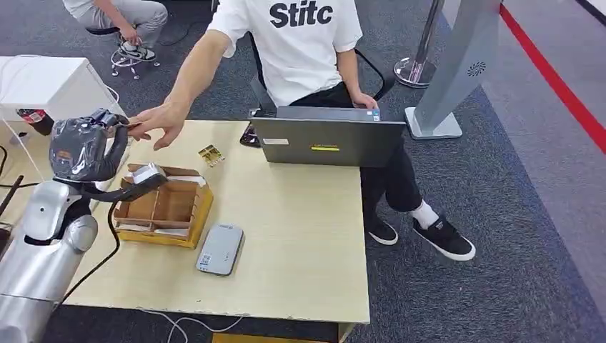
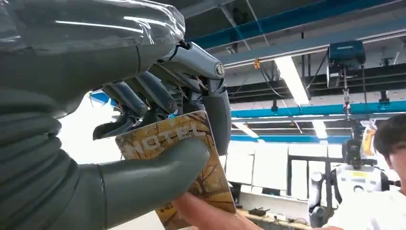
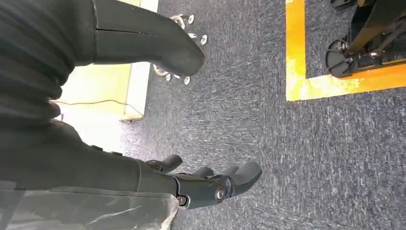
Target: Pass the card to the sensor for recognition and then transmit it.
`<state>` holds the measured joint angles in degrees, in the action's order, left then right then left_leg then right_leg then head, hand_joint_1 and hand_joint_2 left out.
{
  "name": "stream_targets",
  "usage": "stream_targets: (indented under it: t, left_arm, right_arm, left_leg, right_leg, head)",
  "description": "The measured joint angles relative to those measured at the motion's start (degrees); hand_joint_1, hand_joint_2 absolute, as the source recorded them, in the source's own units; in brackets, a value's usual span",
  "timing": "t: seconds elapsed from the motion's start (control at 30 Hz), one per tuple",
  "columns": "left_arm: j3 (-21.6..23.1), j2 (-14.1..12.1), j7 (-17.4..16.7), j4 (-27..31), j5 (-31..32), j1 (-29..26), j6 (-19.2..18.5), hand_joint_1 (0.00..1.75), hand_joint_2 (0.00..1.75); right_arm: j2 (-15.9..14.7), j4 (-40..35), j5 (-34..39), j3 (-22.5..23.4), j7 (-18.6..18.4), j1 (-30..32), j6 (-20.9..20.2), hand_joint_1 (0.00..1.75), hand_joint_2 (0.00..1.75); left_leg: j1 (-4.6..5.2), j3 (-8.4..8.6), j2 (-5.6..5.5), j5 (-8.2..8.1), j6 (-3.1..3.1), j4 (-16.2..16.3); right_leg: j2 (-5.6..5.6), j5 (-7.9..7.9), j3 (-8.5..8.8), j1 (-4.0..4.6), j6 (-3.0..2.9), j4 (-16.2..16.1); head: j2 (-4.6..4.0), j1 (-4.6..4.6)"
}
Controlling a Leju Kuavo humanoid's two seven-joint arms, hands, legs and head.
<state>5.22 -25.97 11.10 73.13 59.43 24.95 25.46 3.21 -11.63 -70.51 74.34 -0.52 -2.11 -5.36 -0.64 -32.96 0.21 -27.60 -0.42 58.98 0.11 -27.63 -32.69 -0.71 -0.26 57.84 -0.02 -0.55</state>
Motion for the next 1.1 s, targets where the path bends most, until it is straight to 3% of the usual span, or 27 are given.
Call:
stream_targets:
  t: [0.03, 0.07, 0.3, 0.33, 0.4, 0.47, 0.5, 0.57, 0.6, 0.67, 0.7, 0.77, 0.83, 0.87, 0.97, 1.03, 1.1]
  left_arm:
    - [0.2, 0.0, 0.0, -0.2, 0.2, 0.3, 0.2, 0.33, 1.75]
    - [0.2, 0.1, 0.0, -0.4, 0.2, 0.4, 0.3, 0.00, 1.75]
    - [0.7, -0.5, -1.0, -0.9, -0.8, -0.3, -0.3, 0.00, 1.75]
    - [0.7, -0.5, -0.9, -0.8, -1.7, -1.0, 0.6, 0.00, 1.75]
    - [0.4, -0.4, 1.5, 1.3, -5.5, -4.7, 6.5, 0.00, 1.75]
    - [-1.1, 0.9, 7.0, 5.3, -10.2, -9.7, 12.2, 0.00, 1.75]
    - [-3.2, 2.8, 12.0, 8.4, -13.6, -12.6, 13.3, 0.00, 1.75]
    - [-8.7, 8.7, 22.9, 15.9, -26.8, -19.4, 13.8, 0.00, 1.75]
    - [-11.0, 11.7, 26.0, 19.6, -35.3, -22.8, 13.7, 0.00, 1.75]
    - [-16.4, 18.2, 27.5, 26.9, -55.6, -30.0, 9.8, 0.00, 1.75]
    - [-20.4, 21.4, 27.4, 29.5, -64.4, -33.2, 5.8, 0.00, 1.75]
    - [-28.7, 28.1, 26.3, 30.6, -73.6, -36.3, -6.9, 0.00, 1.75]
    - [-38.8, 33.1, 25.6, 30.2, -70.8, -36.8, -18.0, 0.00, 1.75]
    - [-43.7, 35.1, 25.6, 29.8, -69.3, -36.7, -21.1, 0.00, 1.75]
    - [-53.0, 39.4, 24.9, 29.3, -67.6, -36.4, -23.0, 0.00, 1.75]
    - [-56.5, 41.4, 21.4, 28.5, -69.0, -36.1, -23.3, 0.00, 1.75]
    - [-60.3, 42.3, 17.8, 24.3, -70.5, -35.3, -29.3, 0.00, 1.75]
  right_arm:
    - [0.0, 0.0, 0.0, 0.0, 0.0, 0.0, 0.0, 0.00, 1.75]
    - [0.0, 0.0, -0.1, 0.0, 0.0, 0.0, 0.0, 0.00, 1.75]
    - [0.0, 0.0, 0.1, 0.0, -0.6, 0.0, 0.0, 0.00, 1.75]
    - [0.0, 0.0, 0.2, 0.0, -0.8, 0.0, 0.0, 0.00, 1.75]
    - [0.0, 0.0, 0.4, 0.1, -1.4, 0.0, 0.1, 0.00, 1.75]
    - [0.0, 0.0, 0.8, 0.2, -1.7, 0.2, 0.4, 0.00, 1.75]
    - [0.1, 0.1, 1.0, 0.3, -2.1, 0.2, 0.8, 0.00, 1.75]
    - [0.4, 0.1, 1.7, 1.0, -3.0, 0.2, 2.0, 0.00, 1.75]
    - [0.5, 0.1, 2.0, 1.3, -3.4, 0.2, 2.7, 0.00, 1.75]
    - [1.1, 0.0, 2.7, 2.1, -4.3, 0.4, 4.3, 0.00, 1.75]
    - [1.5, 0.0, 2.9, 2.6, -4.6, 0.6, 5.1, 0.00, 1.75]
    - [2.0, 0.0, 3.3, 3.4, -5.3, 1.0, 6.1, 0.00, 1.75]
    - [2.4, 0.0, 3.2, 4.1, -5.5, 1.1, 6.5, 0.00, 1.75]
    - [2.6, 0.0, 3.2, 4.3, -5.5, 1.1, 6.6, 0.00, 1.75]
    - [2.9, 0.0, 3.1, 4.7, -5.5, 1.1, 6.7, 0.00, 1.75]
    - [3.0, 0.0, 2.7, 5.0, -5.6, 1.1, 7.1, 0.00, 1.75]
    - [3.3, -0.1, 2.1, 5.0, -5.3, 1.1, 7.3, 0.00, 1.75]
  left_leg:
    - [0.00, 0.00, 0.00, 0.00, 0.00, 0.0]
    - [0.00, 0.00, 0.01, 0.00, 0.00, 0.0]
    - [0.00, -0.03, 0.03, -0.01, 0.00, 0.0]
    - [0.01, -0.03, 0.04, -0.02, 0.01, 0.0]
    - [0.02, -0.01, 0.14, -0.06, 0.00, 0.0]
    - [0.03, 0.00, 0.16, -0.12, -0.03, 0.0]
    - [0.07, -0.03, 0.15, -0.14, 0.00, 0.0]
    - [0.09, -0.02, 0.26, -0.28, 0.04, 0.0]
    - [0.08, 0.00, 0.47, -0.39, 0.04, 0.0]
    - [0.13, 0.16, 0.74, -0.63, 0.15, 0.0]
    - [0.15, 0.27, 0.76, -0.74, 0.26, 0.0]
    - [0.06, 0.13, 0.45, -0.72, 0.29, 0.0]
    - [0.02, 0.09, 0.34, -0.70, 0.28, 0.0]
    - [0.03, 0.10, 0.37, -0.68, 0.25, 0.0]
    - [0.02, 0.14, 0.36, -0.67, 0.23, 0.0]
    - [0.03, 0.14, 0.24, -0.67, 0.23, 0.0]
    - [0.05, 0.19, 0.15, -0.67, 0.23, 0.0]
  right_leg:
    - [0.00, 0.00, 0.00, 0.00, 0.00, 0.0]
    - [0.01, 0.00, 0.00, 0.00, 0.00, 0.0]
    - [0.05, 0.00, 0.01, 0.00, 0.00, 0.0]
    - [0.06, 0.00, 0.01, -0.01, 0.00, 0.0]
    - [0.15, -0.01, -0.01, -0.01, 0.00, 0.0]
    - [0.22, -0.03, -0.03, -0.02, -0.01, 0.0]
    - [0.21, -0.07, -0.02, -0.06, 0.03, 0.0]
    - [0.30, -0.11, -0.01, -0.06, 0.05, -0.1]
    - [0.50, -0.13, 0.01, -0.06, 0.09, -0.1]
    - [0.74, -0.23, 0.09, -0.08, 0.19, -0.1]
    - [0.76, -0.34, 0.14, -0.08, 0.21, -0.1]
    - [0.48, -0.45, 0.18, -0.07, 0.29, -0.1]
    - [0.38, -0.45, 0.16, -0.03, 0.27, -0.1]
    - [0.39, -0.45, 0.17, -0.04, 0.27, -0.1]
    - [0.37, -0.44, 0.18, -0.03, 0.26, -0.1]
    - [0.27, -0.45, 0.23, -0.04, 0.26, -0.1]
    - [0.18, -0.46, 0.33, -0.05, 0.26, -0.1]
  head:
    - [0.00, 0.00]
    - [0.00, 0.02]
    - [0.00, 0.00]
    - [0.00, 0.02]
    - [0.00, 0.00]
    - [0.00, 0.00]
    - [0.00, -0.02]
    - [0.00, 0.04]
    - [0.00, 0.00]
    - [-0.02, 0.17]
    - [0.00, 0.06]
    - [0.00, 0.06]
    - [0.00, 0.18]
    - [0.00, 0.17]
    - [0.00, 0.09]
    - [0.00, 0.07]
    - [0.00, 0.07]
